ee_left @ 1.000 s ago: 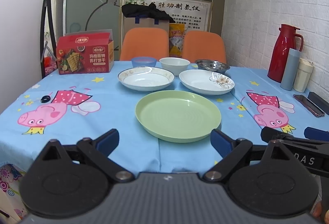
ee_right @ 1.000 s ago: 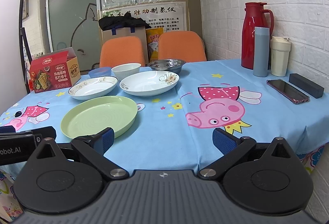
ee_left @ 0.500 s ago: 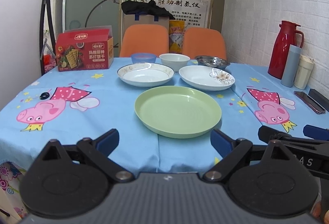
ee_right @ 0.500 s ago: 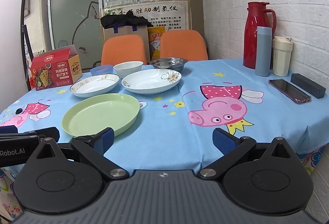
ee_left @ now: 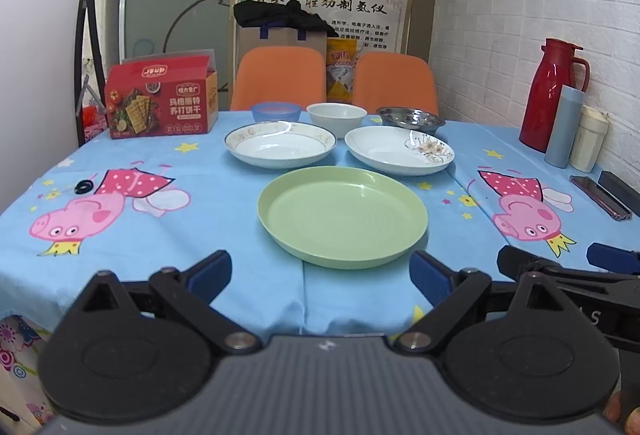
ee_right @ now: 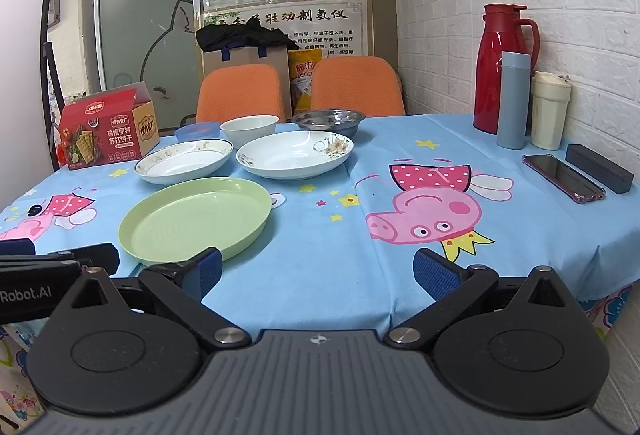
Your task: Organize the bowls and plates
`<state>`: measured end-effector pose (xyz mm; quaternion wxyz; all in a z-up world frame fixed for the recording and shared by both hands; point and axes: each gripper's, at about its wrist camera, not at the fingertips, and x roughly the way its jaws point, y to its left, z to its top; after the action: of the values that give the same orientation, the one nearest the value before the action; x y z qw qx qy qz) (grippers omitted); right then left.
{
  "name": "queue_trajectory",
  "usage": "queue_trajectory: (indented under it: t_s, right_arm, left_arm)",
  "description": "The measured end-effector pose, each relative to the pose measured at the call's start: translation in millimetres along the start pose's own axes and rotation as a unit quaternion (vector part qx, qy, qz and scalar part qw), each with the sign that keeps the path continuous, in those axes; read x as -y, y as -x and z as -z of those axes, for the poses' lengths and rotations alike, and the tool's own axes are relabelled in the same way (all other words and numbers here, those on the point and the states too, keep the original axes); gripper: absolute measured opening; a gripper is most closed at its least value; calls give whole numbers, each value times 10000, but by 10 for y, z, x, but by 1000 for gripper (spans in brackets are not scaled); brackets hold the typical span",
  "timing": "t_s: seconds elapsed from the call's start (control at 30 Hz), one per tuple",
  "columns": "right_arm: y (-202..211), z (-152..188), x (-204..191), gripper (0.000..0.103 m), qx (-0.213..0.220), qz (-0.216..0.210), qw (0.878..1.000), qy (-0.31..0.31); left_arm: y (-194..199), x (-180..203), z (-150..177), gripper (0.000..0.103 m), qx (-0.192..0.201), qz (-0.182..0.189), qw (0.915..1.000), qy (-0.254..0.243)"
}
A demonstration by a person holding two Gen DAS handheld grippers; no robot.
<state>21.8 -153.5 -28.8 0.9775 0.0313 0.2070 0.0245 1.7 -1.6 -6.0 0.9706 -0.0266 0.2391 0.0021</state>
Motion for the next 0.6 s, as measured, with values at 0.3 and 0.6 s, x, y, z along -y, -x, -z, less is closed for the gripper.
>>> queue_trajectory:
  t_s: [0.3, 0.6]
  right_arm:
    - [16, -8, 14, 103, 32, 38, 10000, 16]
    - [16, -7, -12, 103, 27, -9, 10000, 55]
  left_arm:
    - [6, 16, 9, 91, 8, 20, 10000, -29]
    - [16, -54, -9, 91, 37, -11, 9999, 120]
